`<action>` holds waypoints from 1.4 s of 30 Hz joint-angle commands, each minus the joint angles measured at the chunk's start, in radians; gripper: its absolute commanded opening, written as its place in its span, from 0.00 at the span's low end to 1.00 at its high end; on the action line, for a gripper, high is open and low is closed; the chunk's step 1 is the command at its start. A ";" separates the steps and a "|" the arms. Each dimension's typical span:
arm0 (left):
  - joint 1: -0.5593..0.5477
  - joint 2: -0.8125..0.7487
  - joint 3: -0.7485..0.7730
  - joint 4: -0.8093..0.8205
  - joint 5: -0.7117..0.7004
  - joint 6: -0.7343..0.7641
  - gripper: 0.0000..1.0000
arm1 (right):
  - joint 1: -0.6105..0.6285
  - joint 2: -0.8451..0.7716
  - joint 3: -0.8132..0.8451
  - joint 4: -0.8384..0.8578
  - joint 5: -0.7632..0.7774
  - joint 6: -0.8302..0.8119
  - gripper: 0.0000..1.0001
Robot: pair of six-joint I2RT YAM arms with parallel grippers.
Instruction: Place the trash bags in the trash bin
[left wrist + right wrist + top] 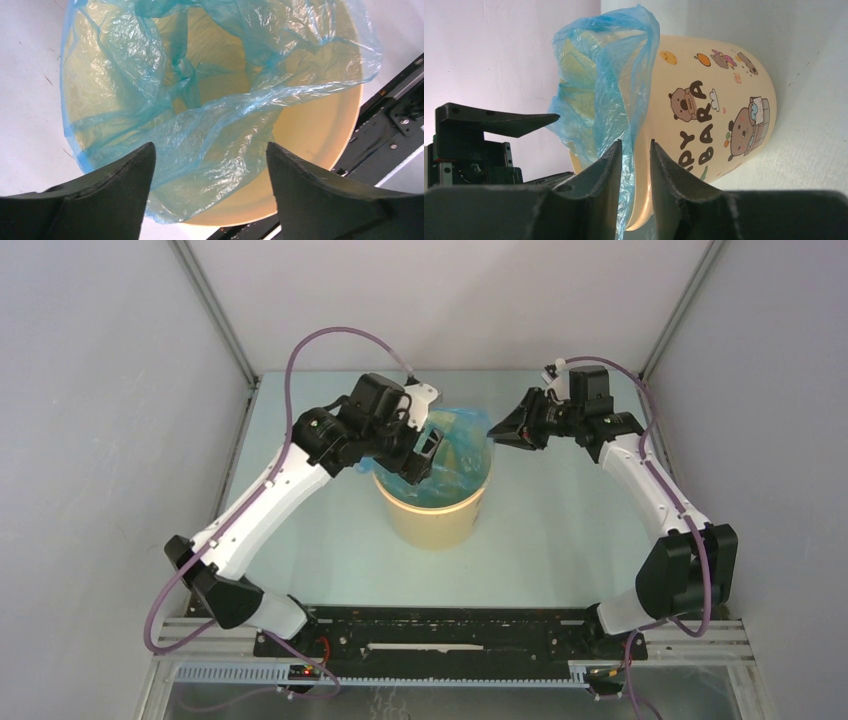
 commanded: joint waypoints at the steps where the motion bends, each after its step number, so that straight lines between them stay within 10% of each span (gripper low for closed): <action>1: -0.004 0.033 0.021 -0.014 -0.005 0.058 0.81 | -0.001 -0.004 0.038 0.034 -0.001 0.007 0.32; 7: -0.059 0.024 -0.004 0.004 -0.135 0.095 0.85 | 0.005 -0.011 0.038 0.042 -0.008 0.018 0.16; 18: -0.144 0.027 -0.026 0.032 -0.346 0.184 0.57 | 0.003 -0.014 0.038 0.070 -0.030 0.071 0.00; 28: -0.185 0.036 -0.067 0.039 -0.394 0.216 0.71 | 0.002 -0.017 0.041 0.083 -0.047 0.100 0.00; 38: -0.218 -0.001 -0.033 0.060 -0.498 0.225 0.01 | -0.001 -0.033 0.042 0.099 -0.047 0.135 0.00; 42: -0.272 -0.045 0.033 -0.022 -0.477 0.165 0.00 | -0.012 -0.054 0.041 0.088 -0.047 0.146 0.00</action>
